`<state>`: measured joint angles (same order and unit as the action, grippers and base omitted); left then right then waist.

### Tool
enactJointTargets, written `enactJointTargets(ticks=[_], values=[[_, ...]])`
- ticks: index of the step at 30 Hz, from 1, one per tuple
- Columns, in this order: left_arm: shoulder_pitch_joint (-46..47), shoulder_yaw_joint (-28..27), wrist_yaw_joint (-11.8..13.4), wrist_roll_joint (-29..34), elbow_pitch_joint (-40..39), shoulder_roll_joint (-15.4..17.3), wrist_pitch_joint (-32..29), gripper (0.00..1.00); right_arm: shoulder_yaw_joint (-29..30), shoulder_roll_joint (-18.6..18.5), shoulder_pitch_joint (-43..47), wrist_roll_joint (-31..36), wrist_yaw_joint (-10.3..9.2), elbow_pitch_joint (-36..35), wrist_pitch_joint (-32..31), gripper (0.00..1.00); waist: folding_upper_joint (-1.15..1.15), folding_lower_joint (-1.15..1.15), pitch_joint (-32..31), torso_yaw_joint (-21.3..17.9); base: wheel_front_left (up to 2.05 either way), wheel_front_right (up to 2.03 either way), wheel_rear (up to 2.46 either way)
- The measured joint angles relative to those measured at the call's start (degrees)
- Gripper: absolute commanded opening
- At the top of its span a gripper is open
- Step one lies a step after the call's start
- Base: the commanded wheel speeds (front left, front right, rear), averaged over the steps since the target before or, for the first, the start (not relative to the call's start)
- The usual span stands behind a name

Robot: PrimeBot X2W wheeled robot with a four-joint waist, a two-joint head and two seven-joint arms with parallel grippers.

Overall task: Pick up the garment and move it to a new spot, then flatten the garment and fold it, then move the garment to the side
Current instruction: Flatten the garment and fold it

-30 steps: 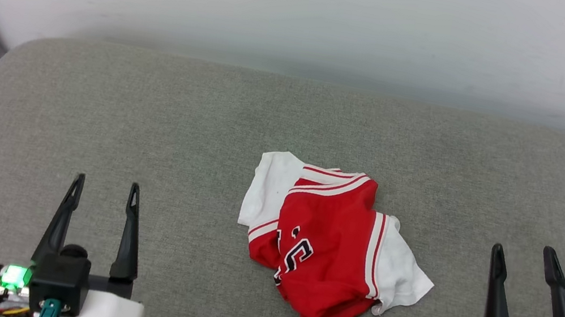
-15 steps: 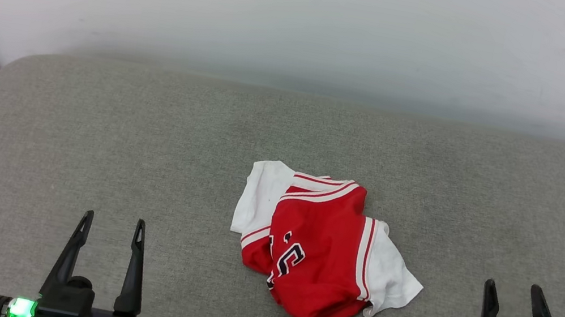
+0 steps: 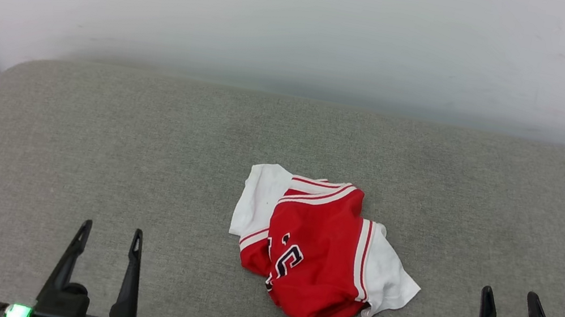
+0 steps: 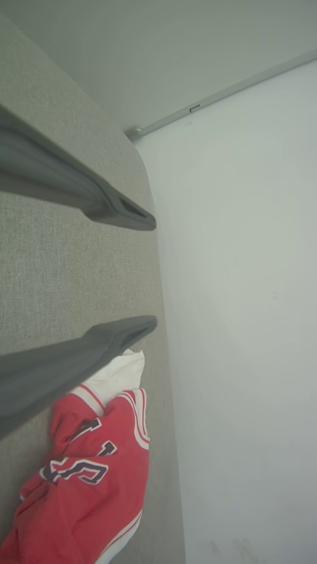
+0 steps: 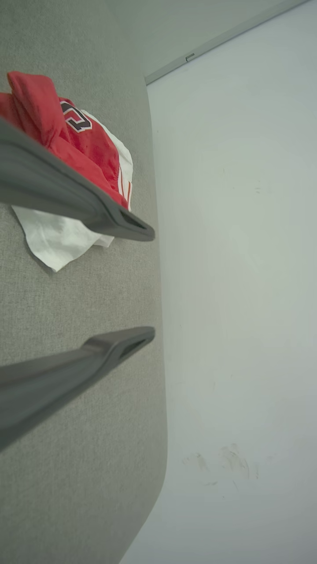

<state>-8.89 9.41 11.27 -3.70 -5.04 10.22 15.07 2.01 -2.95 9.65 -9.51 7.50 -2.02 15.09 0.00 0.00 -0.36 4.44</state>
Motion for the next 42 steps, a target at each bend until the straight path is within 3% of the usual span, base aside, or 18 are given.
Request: enactJointTargets(ticks=[5,14,15,16,22,28,35,42], values=[[3.54,-3.24,-2.31,-0.19,-0.67,0.38,0.0,1.0,-0.59,0.0,-0.32,0.59,0.0,-0.19,0.0,1.0,0.0,0.0,0.31,-0.04,0.0,0.0,0.0],[19.48,-7.03,-9.5,0.78,0.53,6.38,0.01,1.0,-1.13,0.01,-3.37,1.66,0.0,-1.13,0.0,1.0,0.0,0.0,2.8,-1.42,0.0,0.0,0.0],[21.43,-6.99,-10.42,0.97,1.72,7.19,0.01,1.0,-1.11,0.01,-3.6,1.74,0.0,-1.24,0.0,1.0,0.0,0.0,3.19,-1.56,0.0,0.0,0.0],[28.02,-6.19,-13.14,1.0,4.93,8.72,0.01,1.0,-1.09,0.02,-4.36,2.05,0.0,-1.59,0.0,1.0,0.0,0.0,4.43,-1.97,0.0,0.0,0.0],[41.25,-2.04,-16.96,0.94,14.0,11.11,-4.46,1.0,-1.12,0.01,-5.82,2.55,0.0,-2.32,0.0,1.0,0.0,0.01,7.06,-2.81,0.0,0.0,0.0],[51.93,9.21,-18.51,-4.6,20.16,12.33,-17.48,1.0,-1.29,0.0,-7.12,3.03,0.0,-2.79,0.0,1.0,0.0,0.01,9.81,-3.58,0.0,0.0,0.0],[62.02,32.31,-18.63,-24.42,22.2,19.31,-37.06,1.0,-1.71,0.01,-9.45,3.44,0.0,-3.26,0.0,1.0,0.0,0.01,13.24,-4.63,0.0,0.0,0.0],[70.1,46.22,-18.64,-40.78,22.88,23.6,-49.0,1.0,-1.78,0.01,-11.8,3.63,0.0,-3.61,0.0,1.0,0.0,0.01,17.26,-5.91,0.0,0.0,0.0]])
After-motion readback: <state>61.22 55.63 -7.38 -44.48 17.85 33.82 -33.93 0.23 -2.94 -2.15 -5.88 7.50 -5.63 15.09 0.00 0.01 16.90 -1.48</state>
